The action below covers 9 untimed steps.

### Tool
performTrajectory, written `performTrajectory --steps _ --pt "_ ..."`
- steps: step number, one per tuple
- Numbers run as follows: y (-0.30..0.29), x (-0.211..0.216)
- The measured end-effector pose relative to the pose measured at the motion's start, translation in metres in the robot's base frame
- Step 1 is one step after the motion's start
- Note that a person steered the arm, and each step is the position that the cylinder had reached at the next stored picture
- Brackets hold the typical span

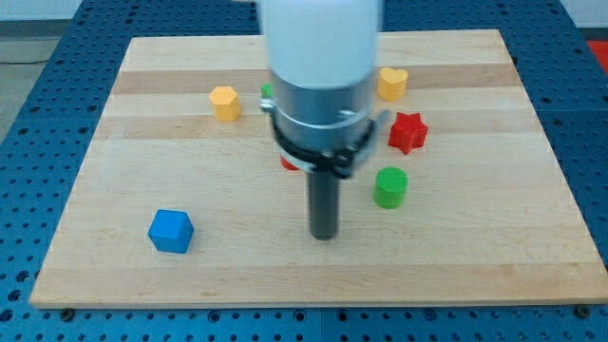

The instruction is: Move the green circle to the right of the blue cube

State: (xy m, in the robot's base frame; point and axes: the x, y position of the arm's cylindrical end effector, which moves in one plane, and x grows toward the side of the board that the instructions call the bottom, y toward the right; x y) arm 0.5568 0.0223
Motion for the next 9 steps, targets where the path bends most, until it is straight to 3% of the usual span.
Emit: performTrajectory --steps 1,2,3,6,9 --pt "0.058 0.002" --pt "0.108 -0.022" --pt "0.118 -0.055" --pt "0.050 -0.069" --pt "0.006 -0.037"
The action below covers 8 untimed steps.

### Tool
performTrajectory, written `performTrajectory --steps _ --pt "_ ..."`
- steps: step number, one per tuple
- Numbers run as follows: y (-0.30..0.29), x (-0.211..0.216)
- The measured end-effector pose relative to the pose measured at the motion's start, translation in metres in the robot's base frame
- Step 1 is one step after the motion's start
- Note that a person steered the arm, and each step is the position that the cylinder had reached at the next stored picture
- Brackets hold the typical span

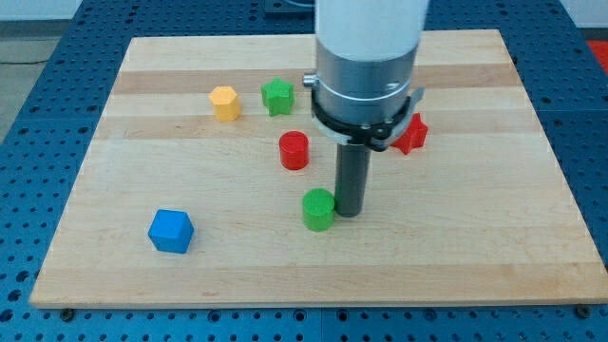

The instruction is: Move the green circle to the right of the blue cube

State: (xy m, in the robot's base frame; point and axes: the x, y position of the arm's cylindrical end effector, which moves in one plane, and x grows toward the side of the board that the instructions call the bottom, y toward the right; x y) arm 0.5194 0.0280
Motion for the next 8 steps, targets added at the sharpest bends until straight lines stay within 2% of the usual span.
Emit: performTrajectory --steps 4,6,8 --pt "-0.043 -0.016" --pt "-0.077 -0.006" --pt "-0.081 -0.001"
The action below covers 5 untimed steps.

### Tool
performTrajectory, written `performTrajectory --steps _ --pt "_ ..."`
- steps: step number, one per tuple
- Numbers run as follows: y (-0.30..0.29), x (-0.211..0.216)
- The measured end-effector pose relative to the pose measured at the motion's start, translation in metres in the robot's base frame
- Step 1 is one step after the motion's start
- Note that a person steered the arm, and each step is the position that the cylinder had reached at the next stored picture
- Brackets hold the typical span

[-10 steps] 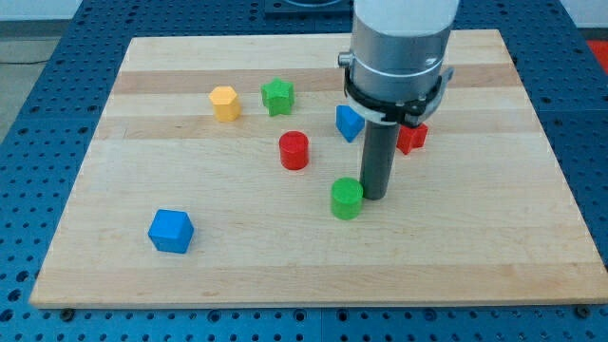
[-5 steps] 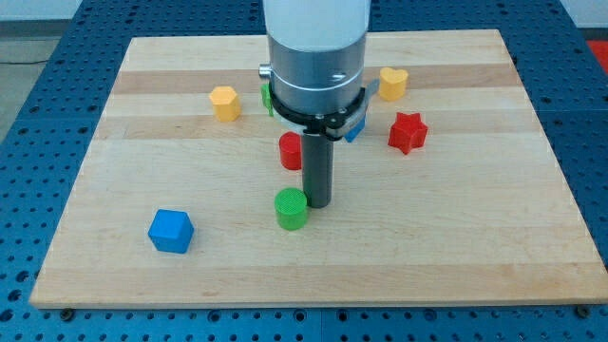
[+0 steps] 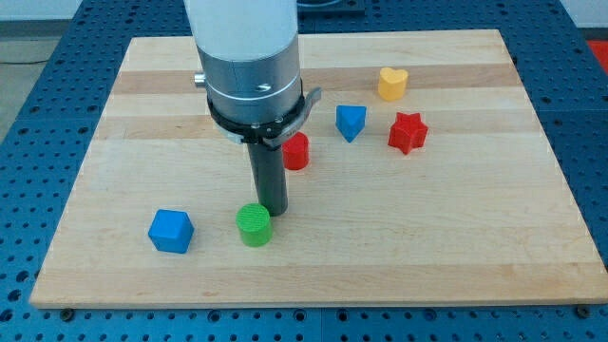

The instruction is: Move the green circle to the right of the blue cube

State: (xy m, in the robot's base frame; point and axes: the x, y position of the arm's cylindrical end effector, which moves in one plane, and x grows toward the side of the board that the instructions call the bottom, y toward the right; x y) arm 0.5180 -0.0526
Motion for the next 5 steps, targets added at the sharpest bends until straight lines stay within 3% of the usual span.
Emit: performTrajectory --steps 5 --pt "0.026 0.026"
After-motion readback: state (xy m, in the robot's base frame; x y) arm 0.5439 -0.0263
